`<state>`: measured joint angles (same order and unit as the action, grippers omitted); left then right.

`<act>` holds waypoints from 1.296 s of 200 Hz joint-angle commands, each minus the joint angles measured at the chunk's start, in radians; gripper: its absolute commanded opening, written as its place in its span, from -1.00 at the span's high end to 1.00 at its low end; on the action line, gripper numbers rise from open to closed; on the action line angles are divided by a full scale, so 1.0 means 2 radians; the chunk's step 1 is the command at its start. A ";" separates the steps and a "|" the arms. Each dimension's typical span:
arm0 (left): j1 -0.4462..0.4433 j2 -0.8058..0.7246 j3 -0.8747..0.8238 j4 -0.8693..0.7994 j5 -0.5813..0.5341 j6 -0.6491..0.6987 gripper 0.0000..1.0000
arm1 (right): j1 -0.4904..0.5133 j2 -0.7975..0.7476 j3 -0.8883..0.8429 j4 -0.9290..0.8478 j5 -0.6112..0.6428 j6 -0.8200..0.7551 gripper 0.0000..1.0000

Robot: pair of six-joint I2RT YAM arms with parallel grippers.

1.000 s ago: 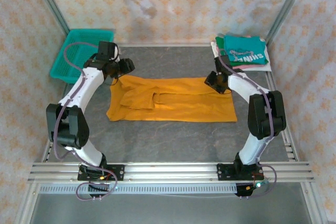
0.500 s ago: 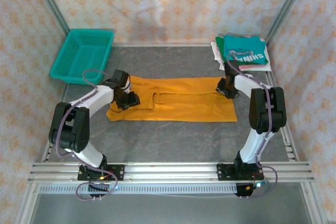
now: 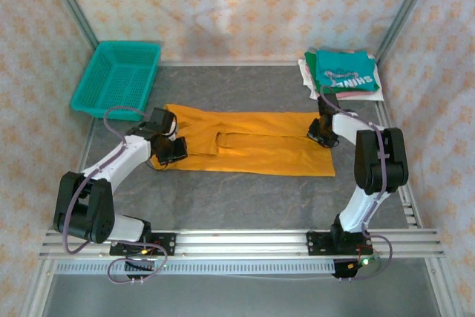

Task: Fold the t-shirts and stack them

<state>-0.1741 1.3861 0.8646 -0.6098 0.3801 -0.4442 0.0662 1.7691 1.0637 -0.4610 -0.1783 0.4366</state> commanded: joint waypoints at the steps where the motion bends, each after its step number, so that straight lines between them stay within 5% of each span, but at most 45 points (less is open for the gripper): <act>1: 0.006 -0.011 0.020 -0.013 -0.009 -0.004 0.81 | -0.001 -0.027 -0.009 -0.020 0.012 -0.002 0.49; 59: 0.005 0.020 0.053 0.041 -0.008 -0.039 0.73 | 0.004 -0.048 0.031 -0.031 -0.030 -0.006 0.45; 151: 0.007 0.213 0.155 0.110 -0.066 -0.083 0.82 | 0.044 0.081 0.147 -0.063 0.023 -0.047 0.45; 216: 0.006 0.314 0.212 0.111 -0.092 -0.077 0.84 | 0.043 0.072 0.071 -0.061 0.043 -0.042 0.44; 259: -0.002 0.396 0.376 0.052 -0.077 -0.010 0.83 | 0.055 -0.006 -0.034 -0.050 0.025 -0.006 0.44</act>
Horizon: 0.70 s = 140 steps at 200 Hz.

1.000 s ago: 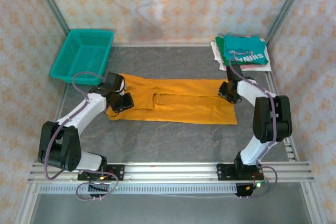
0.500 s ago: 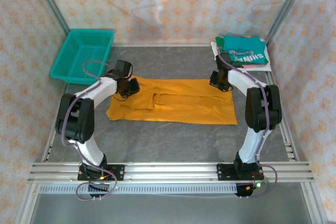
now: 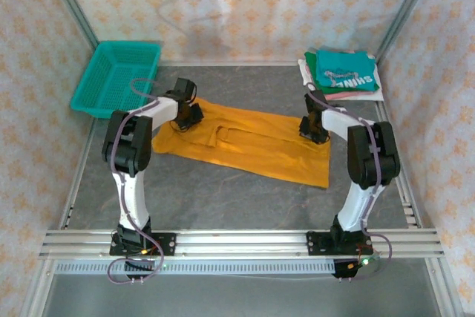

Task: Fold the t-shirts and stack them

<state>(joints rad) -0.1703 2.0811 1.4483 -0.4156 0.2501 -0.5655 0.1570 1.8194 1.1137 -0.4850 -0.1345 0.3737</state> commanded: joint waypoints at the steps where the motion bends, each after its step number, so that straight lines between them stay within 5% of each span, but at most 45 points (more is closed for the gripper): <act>1: -0.005 0.051 0.090 -0.048 -0.012 0.052 0.83 | 0.011 -0.033 -0.062 -0.037 0.002 0.026 0.44; 77: -0.015 0.219 0.456 -0.161 0.051 0.067 0.83 | 0.175 -0.166 -0.196 0.031 -0.083 0.200 0.43; 100: -0.012 0.178 0.410 -0.149 0.020 0.062 0.85 | 0.182 -0.201 -0.207 0.058 -0.067 0.228 0.40; 140: 0.000 0.029 0.190 -0.057 -0.010 0.019 0.83 | 0.174 -0.211 -0.126 0.051 -0.019 0.167 0.31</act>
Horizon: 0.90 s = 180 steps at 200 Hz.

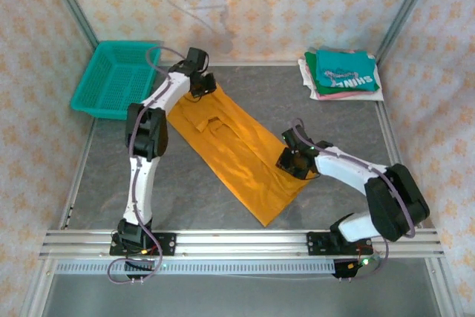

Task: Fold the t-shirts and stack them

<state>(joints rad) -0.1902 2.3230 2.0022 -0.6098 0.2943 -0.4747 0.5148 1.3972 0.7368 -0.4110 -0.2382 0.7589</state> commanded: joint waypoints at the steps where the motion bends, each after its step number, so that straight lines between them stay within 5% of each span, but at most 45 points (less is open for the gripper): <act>1: 0.010 -0.095 -0.092 0.041 -0.034 -0.027 0.83 | -0.005 0.003 0.067 0.013 0.033 -0.029 0.31; 40: 0.011 -0.185 -0.278 0.111 -0.100 -0.082 0.85 | -0.005 0.123 0.226 -0.039 0.020 -0.122 0.31; 71: 0.029 -0.165 -0.311 0.128 -0.086 -0.111 0.97 | -0.006 0.163 0.273 -0.010 -0.001 -0.140 0.31; 127: 0.036 -0.089 -0.261 0.127 -0.080 -0.117 1.00 | -0.025 0.135 0.219 0.059 -0.004 -0.141 0.27; 180: 0.017 0.039 -0.078 0.076 -0.035 -0.077 1.00 | -0.058 0.023 0.050 0.184 0.006 -0.120 0.20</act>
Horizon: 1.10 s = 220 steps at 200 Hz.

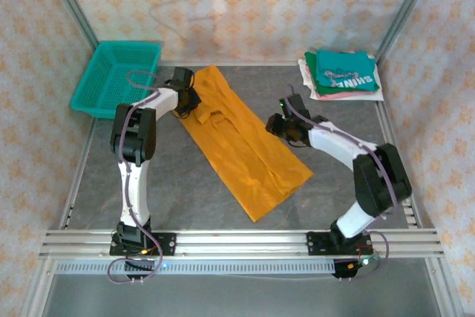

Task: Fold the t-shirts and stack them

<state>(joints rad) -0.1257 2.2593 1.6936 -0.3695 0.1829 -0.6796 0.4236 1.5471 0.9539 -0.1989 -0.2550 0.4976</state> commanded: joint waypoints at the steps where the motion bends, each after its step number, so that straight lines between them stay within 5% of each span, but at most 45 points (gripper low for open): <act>1: -0.017 0.076 0.083 -0.047 0.022 0.028 1.00 | -0.013 -0.053 -0.060 0.079 0.015 0.011 0.20; 51: -0.059 0.233 0.402 -0.178 0.097 0.087 1.00 | -0.019 -0.059 -0.091 0.061 0.028 0.012 0.19; 111: -0.039 0.136 0.378 -0.130 0.082 0.080 1.00 | -0.019 -0.019 -0.039 0.043 0.015 -0.005 0.23; 133: -0.041 0.067 0.309 -0.109 0.060 0.079 1.00 | -0.019 0.020 0.002 -0.002 0.022 -0.019 0.26; 181: -0.077 -0.108 -0.014 0.020 0.046 0.028 1.00 | -0.018 0.061 0.042 -0.041 0.038 -0.037 0.26; 220: -0.109 -0.131 -0.134 0.076 0.054 -0.012 1.00 | -0.017 0.103 0.081 -0.068 0.033 -0.066 0.30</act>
<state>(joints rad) -0.3206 1.9648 1.5246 -0.3061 0.2996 -0.6388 0.3855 1.7081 1.0618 -0.2657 -0.2127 0.4232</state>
